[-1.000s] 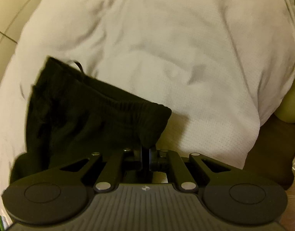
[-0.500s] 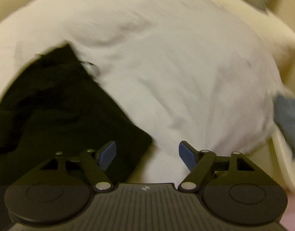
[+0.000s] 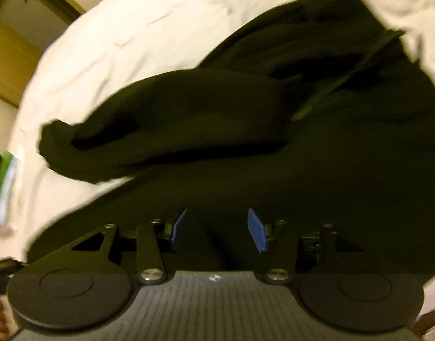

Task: Fold clothes
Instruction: 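Spread the black garment flat on the bed with both grippers, then release the black sweatpants with both grippers and pull both tools back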

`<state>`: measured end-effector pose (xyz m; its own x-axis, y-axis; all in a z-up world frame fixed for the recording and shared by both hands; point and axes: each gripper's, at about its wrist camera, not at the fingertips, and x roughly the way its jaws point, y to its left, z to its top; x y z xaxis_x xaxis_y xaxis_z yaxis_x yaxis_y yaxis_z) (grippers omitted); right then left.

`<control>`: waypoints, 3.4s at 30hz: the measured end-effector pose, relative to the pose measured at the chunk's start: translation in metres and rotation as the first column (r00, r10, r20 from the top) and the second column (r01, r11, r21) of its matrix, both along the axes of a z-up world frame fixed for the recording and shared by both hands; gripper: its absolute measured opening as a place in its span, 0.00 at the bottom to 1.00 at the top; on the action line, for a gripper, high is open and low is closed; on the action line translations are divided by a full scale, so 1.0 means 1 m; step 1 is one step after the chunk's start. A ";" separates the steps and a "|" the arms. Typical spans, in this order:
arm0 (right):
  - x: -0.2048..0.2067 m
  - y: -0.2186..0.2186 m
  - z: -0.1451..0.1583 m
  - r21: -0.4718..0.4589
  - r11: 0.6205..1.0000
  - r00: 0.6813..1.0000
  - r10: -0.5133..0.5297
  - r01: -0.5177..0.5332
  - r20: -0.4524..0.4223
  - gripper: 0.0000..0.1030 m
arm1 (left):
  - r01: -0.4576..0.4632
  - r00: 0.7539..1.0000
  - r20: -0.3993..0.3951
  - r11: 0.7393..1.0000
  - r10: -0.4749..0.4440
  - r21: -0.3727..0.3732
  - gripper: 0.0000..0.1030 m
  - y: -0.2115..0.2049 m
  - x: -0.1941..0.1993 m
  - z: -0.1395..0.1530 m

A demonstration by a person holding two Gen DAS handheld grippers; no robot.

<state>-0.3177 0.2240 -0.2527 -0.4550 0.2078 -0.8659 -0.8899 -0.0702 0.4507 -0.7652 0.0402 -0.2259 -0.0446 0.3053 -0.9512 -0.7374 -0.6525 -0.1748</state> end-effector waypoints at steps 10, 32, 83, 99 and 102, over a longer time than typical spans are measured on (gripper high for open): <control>-0.099 0.025 -0.044 -0.192 0.945 0.914 -0.310 0.265 -0.261 0.59 | -0.110 0.989 0.113 0.989 0.098 0.103 0.62 0.097 -0.132 -0.030; -0.173 0.047 -0.059 -0.156 0.925 0.878 -0.377 0.345 -0.295 0.15 | -0.029 0.998 -0.050 0.954 0.046 0.298 0.22 0.091 -0.235 0.001; 0.163 0.286 -0.036 0.163 0.980 0.993 0.116 -0.118 0.024 0.08 | 0.531 0.846 -0.059 0.847 -0.530 -0.004 0.40 0.294 0.156 -0.061; 0.196 0.265 0.005 0.320 0.929 0.979 -0.204 0.186 0.022 0.34 | 0.493 0.858 -0.152 0.870 -0.491 -0.028 0.43 0.272 0.126 -0.064; 0.188 0.265 0.012 0.278 0.956 0.982 -0.133 0.092 0.132 0.59 | 0.479 0.865 -0.155 0.878 -0.477 -0.027 0.43 0.265 0.120 -0.060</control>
<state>-0.1298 0.4892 -0.2410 -0.2863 0.4850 -0.8263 -0.9542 -0.0664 0.2916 -0.6450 0.3049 -0.2855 -0.0343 0.3378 -0.9406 -0.9764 -0.2121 -0.0406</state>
